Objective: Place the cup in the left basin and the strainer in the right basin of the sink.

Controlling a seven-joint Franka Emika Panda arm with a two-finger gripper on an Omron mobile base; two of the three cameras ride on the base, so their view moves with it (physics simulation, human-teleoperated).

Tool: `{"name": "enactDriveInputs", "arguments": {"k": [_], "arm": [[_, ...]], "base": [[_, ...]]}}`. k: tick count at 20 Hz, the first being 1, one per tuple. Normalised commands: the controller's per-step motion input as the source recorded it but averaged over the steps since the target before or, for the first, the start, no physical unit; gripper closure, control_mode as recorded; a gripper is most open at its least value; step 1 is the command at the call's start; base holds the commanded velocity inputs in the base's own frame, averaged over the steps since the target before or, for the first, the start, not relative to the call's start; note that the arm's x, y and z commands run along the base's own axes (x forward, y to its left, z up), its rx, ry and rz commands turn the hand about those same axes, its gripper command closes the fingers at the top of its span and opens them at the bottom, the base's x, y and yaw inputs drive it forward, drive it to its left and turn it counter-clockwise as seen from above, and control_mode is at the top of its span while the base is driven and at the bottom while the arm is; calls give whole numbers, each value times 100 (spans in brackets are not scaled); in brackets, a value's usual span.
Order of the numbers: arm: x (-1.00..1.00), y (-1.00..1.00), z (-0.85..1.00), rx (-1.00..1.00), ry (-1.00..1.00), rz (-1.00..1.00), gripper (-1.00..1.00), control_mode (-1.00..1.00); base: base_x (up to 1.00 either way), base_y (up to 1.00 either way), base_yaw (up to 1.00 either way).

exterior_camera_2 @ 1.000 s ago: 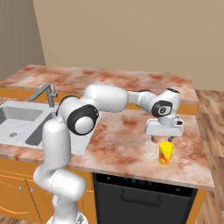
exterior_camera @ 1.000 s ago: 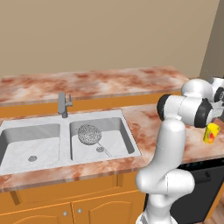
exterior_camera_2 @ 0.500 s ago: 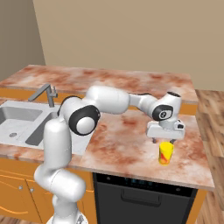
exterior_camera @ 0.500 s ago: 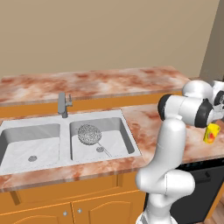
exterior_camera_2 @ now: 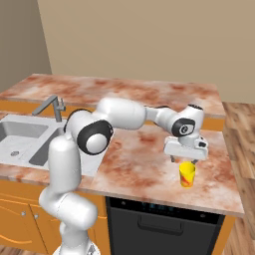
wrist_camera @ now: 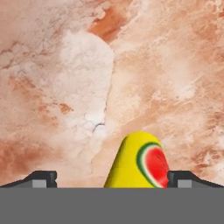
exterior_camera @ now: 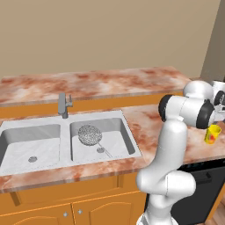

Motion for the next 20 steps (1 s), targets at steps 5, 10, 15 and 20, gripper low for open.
{"name": "enactDriveInputs", "arguments": {"k": [5, 10, 15, 20], "arm": [[37, -4, -1, 0, 0, -5, -100, -100], [63, -18, -3, 0, -2, 0, -100, -100], [22, -19, 28, 0, 4, 1, -100, -100], [-1, 0, 54, -4, 12, -1, -100, -100]], "base": [[0, 0, 0], [0, 0, 0], [0, 0, 0], [0, 0, 0]]}}
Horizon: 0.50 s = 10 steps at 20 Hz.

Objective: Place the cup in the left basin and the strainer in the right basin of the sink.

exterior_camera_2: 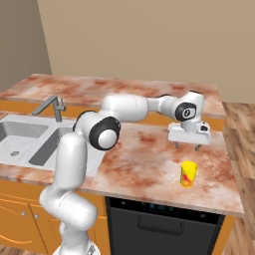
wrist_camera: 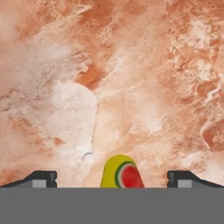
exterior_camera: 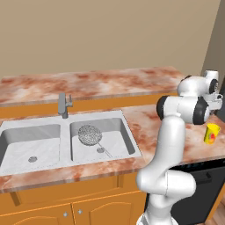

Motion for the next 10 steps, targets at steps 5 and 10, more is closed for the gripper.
{"name": "enactDriveInputs", "arguments": {"k": [5, 10], "arm": [[-39, 6, 6, -1, 2, -8, -100, -100], [-15, 0, -6, 0, -1, -6, -100, -100]], "base": [[0, 0, 0], [0, 0, 0]]}}
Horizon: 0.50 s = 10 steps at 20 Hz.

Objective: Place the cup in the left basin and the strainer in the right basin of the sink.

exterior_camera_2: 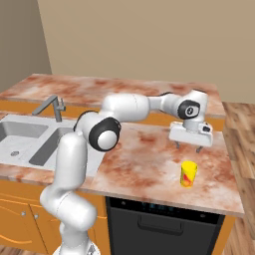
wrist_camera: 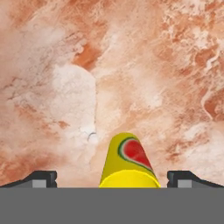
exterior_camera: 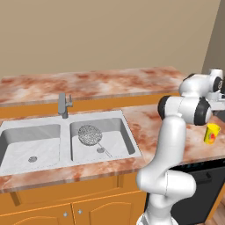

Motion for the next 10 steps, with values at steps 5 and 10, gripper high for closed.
{"name": "enactDriveInputs", "arguments": {"k": [5, 10], "arm": [[-7, 14, -23, 0, -5, -9, -100, -100], [-27, 14, -18, -2, -2, -11, -100, -100]], "base": [[0, 0, 0], [0, 0, 0]]}}
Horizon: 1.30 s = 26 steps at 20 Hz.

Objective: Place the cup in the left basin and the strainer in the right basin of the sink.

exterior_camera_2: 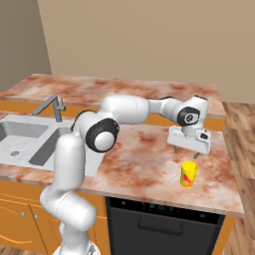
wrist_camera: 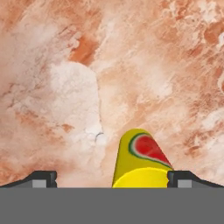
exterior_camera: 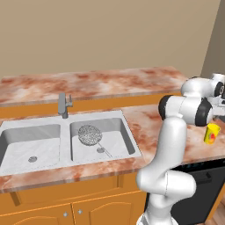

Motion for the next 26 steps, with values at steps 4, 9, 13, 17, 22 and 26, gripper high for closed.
{"name": "enactDriveInputs", "arguments": {"k": [4, 9, 13, 17, 22, 26], "arm": [[-19, 1, -3, -3, 5, -10, -100, -100], [-1, 2, -14, -4, 3, -7, -100, -100], [-1, 5, -25, -3, 0, -6, -100, -100], [-5, 0, -28, -1, 0, -7, -100, -100], [-1, 0, -24, -1, 0, -4, -100, -100], [-1, 0, -14, 0, 0, -1, -100, -100]], "base": [[0, 0, 0], [0, 0, 0], [0, 0, 0], [0, 0, 0], [0, 0, 0], [0, 0, 0]]}}
